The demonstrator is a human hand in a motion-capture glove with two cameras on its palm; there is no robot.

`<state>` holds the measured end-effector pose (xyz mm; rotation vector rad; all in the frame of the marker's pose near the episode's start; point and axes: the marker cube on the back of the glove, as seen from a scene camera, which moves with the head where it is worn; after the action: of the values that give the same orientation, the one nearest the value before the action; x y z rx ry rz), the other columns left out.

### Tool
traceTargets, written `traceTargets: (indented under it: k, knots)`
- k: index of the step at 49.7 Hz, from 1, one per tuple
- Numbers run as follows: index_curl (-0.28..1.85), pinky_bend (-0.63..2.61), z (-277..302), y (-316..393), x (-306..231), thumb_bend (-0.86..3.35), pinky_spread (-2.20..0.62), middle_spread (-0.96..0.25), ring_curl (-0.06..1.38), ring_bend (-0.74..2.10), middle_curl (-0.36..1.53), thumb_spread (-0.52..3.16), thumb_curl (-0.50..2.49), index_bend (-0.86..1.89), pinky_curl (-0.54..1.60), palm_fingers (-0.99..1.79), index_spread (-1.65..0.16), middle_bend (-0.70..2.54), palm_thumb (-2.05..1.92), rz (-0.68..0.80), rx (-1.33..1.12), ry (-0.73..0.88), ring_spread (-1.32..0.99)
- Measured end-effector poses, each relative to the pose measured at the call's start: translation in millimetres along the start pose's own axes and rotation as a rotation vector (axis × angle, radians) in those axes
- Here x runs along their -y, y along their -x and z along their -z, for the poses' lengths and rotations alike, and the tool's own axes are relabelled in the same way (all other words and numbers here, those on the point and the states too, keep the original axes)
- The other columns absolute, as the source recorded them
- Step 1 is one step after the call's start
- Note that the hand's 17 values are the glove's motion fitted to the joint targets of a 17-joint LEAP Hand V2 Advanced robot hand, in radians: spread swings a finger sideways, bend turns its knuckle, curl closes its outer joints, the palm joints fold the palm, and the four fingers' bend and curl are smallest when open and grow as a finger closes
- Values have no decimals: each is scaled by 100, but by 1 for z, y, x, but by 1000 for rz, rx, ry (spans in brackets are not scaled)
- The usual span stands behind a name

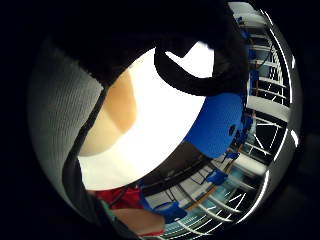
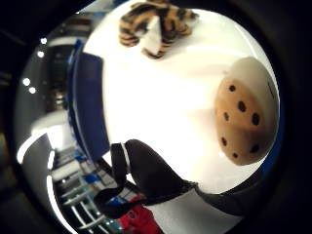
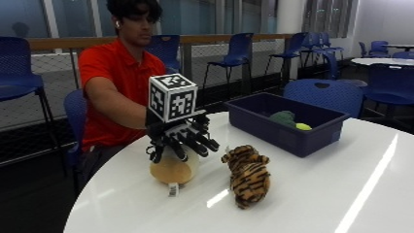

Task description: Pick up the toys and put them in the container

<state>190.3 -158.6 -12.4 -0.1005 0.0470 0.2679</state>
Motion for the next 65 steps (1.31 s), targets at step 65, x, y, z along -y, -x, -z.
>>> traceTargets:
  k: [65]
  knots:
    - [26, 114, -59, -15, 3, 14, -30, -21, 33, 86, 27, 131, 38, 18, 32, 61, -41, 38, 36, -121, 12, 33, -28]
